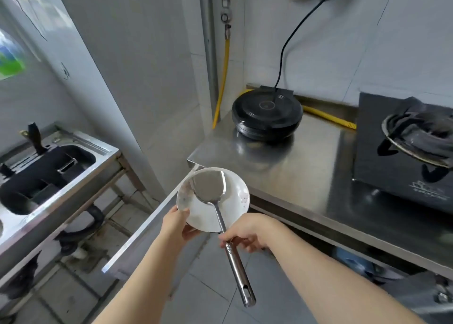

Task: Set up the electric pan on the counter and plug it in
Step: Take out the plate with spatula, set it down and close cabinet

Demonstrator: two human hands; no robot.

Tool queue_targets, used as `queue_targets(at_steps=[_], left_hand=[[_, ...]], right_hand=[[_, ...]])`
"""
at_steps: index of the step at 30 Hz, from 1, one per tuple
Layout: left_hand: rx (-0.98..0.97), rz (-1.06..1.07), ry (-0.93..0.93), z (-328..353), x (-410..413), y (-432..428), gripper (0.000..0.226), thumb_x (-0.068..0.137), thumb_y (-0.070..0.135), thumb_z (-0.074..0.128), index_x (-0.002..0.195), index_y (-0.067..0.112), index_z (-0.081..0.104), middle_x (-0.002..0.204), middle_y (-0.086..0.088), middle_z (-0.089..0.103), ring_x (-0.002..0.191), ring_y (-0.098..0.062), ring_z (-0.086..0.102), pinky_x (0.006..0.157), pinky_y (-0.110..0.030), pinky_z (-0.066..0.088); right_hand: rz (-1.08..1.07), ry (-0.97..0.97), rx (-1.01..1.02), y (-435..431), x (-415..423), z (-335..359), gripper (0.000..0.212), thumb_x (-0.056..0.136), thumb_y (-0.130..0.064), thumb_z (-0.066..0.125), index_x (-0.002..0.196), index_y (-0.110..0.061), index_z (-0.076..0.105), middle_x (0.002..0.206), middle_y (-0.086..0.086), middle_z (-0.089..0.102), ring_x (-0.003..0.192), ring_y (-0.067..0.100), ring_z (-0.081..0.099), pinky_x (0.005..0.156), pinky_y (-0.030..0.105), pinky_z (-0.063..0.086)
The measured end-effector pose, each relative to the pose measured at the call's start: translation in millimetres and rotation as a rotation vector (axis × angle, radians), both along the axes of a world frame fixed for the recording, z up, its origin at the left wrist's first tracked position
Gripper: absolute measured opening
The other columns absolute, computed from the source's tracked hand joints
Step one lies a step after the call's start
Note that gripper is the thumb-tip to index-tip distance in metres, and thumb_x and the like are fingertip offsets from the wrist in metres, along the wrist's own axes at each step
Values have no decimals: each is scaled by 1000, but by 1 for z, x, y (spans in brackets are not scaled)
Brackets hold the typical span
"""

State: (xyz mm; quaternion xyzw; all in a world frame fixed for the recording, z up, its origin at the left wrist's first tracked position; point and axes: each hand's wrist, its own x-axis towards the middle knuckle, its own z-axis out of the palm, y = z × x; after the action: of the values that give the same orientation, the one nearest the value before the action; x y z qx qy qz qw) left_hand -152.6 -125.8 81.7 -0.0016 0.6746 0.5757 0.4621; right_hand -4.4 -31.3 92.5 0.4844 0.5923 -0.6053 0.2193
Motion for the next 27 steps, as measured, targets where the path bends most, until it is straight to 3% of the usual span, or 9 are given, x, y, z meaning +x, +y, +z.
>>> queue_targets(at_steps=[3, 6, 11, 13, 15, 18, 24, 27], left_hand=[[23, -31, 10, 26, 9, 16, 28, 94, 2, 34, 93, 14, 60, 91, -13, 62, 84, -30, 61, 69, -41, 54], [36, -68, 23, 44, 28, 45, 26, 95, 1, 35, 97, 10, 59, 90, -14, 61, 83, -32, 60, 80, -47, 53], [39, -149, -10, 61, 71, 102, 22, 97, 6, 43, 114, 13, 56, 95, -13, 63, 87, -32, 62, 84, -51, 53], [39, -185, -6, 65, 84, 120, 23, 97, 8, 44, 117, 13, 55, 101, -15, 63, 90, -32, 62, 87, -52, 53], [37, -223, 0, 65, 92, 137, 22, 97, 9, 46, 117, 12, 54, 109, -17, 60, 85, -32, 62, 79, -51, 55], [35, -281, -5, 61, 103, 161, 16, 97, 9, 49, 112, 8, 52, 98, -16, 60, 75, -31, 62, 64, -45, 55], [-1, -432, -39, 43, 124, 220, 19, 96, 12, 53, 112, 2, 54, 90, -15, 63, 75, -29, 65, 70, -43, 58], [-7, -474, -82, 34, 131, 248, 17, 97, 11, 51, 112, 3, 53, 87, -13, 61, 70, -27, 63, 62, -39, 59]], right_hand=[[14, 22, 17, 13, 12, 30, 15, 89, -26, 64, 78, -18, 66, 72, -5, 61, 39, 1, 47, 40, 13, 37], [-4, 12, 84, 33, 37, 55, 18, 94, -22, 58, 78, -14, 59, 71, -2, 60, 39, 1, 52, 41, 12, 40], [-156, 1, 154, 74, 96, 78, 14, 94, -14, 54, 83, -5, 59, 111, 16, 73, 44, 5, 53, 41, 14, 42], [-259, 22, 177, 86, 113, 82, 12, 94, -12, 54, 93, -2, 61, 113, 17, 72, 45, 6, 51, 40, 14, 40], [-347, 31, 222, 98, 127, 83, 16, 94, -13, 55, 102, -2, 63, 115, 17, 71, 47, 6, 50, 39, 15, 38], [-439, 12, 269, 113, 141, 82, 21, 94, -14, 55, 109, -2, 63, 115, 14, 71, 46, 6, 49, 38, 15, 35], [-604, -52, 212, 148, 149, 64, 23, 92, -17, 57, 109, -3, 62, 117, 14, 71, 46, 6, 44, 36, 17, 33], [-691, -42, 179, 164, 146, 60, 12, 92, -16, 58, 97, -5, 59, 115, 16, 70, 46, 7, 41, 35, 17, 31]])
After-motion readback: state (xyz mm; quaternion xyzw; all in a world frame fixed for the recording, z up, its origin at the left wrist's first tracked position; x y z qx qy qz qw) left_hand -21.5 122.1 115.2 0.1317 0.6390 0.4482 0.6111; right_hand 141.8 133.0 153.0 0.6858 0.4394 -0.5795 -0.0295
